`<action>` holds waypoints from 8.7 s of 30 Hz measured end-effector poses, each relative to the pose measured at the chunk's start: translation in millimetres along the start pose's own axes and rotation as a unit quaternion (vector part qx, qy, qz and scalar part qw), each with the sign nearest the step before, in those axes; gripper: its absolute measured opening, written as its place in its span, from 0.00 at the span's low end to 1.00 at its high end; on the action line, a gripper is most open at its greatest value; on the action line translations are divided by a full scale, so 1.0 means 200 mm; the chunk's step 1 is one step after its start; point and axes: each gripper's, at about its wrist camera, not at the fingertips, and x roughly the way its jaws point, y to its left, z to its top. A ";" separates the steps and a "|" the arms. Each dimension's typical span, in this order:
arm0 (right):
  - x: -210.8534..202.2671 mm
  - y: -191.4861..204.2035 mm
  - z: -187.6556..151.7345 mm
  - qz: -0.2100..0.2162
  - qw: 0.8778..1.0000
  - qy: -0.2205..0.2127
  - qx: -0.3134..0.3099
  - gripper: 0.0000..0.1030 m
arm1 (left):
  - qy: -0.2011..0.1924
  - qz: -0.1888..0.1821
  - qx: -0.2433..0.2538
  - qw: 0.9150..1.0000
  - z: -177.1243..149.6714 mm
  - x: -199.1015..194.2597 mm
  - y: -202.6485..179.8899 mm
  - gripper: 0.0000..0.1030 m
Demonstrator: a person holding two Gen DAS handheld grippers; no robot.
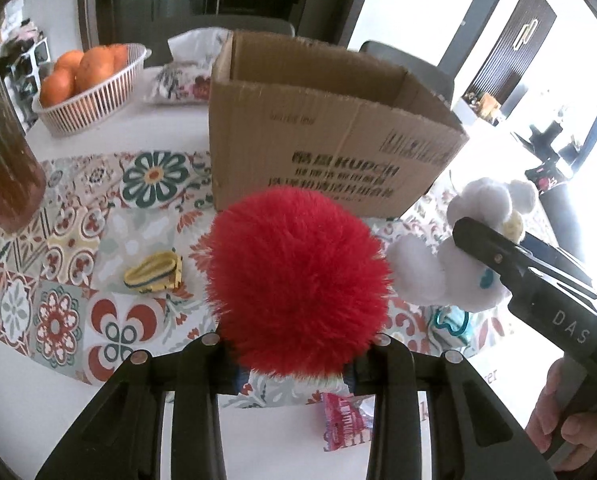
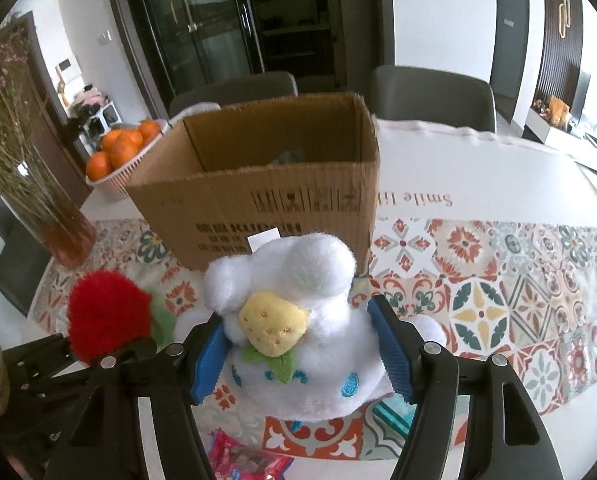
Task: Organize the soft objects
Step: 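Carry the pompom with the left tool while the right tool carries the plush over the box, then open both tools to release the pompom and plush into the box, then move the left tool to the red candy bag while the right tool approaches the teal tissue pack, then grasp the red candy bag with the left tool while the right tool grasps the teal tissue pack, then carry the candy bag with the left tool while the right tool carries the tissue pack over the box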
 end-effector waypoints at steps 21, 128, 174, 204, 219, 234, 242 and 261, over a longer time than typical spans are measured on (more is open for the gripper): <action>-0.27 0.06 0.20 0.024 0.996 -0.082 0.004 0.66 | -0.080 0.000 0.029 0.996 0.18 -0.30 -0.09 0.34; -0.17 -0.11 0.50 -0.060 0.996 -0.027 0.054 0.81 | -0.029 0.078 0.061 0.995 0.55 -0.24 -0.23 0.73; 0.29 -0.53 -0.25 -0.148 0.929 0.165 0.295 0.81 | 0.146 0.159 -0.066 0.974 0.13 0.49 -0.19 0.72; 0.51 -0.54 -0.31 -0.145 0.922 0.207 0.293 0.60 | 0.185 0.140 -0.095 0.968 0.09 0.75 -0.09 0.36; 0.38 -0.41 -0.31 -0.101 0.943 0.188 0.254 0.57 | 0.179 0.092 -0.018 0.979 0.02 0.67 -0.11 0.23; 0.26 -0.22 -0.21 -0.055 0.968 0.153 0.193 0.57 | 0.114 0.071 0.012 0.991 -0.03 0.33 -0.09 0.23; 0.15 -0.17 -0.13 -0.038 0.979 0.115 0.162 0.57 | 0.075 0.052 0.016 0.996 0.02 0.12 -0.10 0.23; -0.17 -0.03 0.08 -0.006 0.993 0.025 0.111 0.57 | -0.029 0.030 0.027 0.999 0.19 -0.23 -0.19 0.23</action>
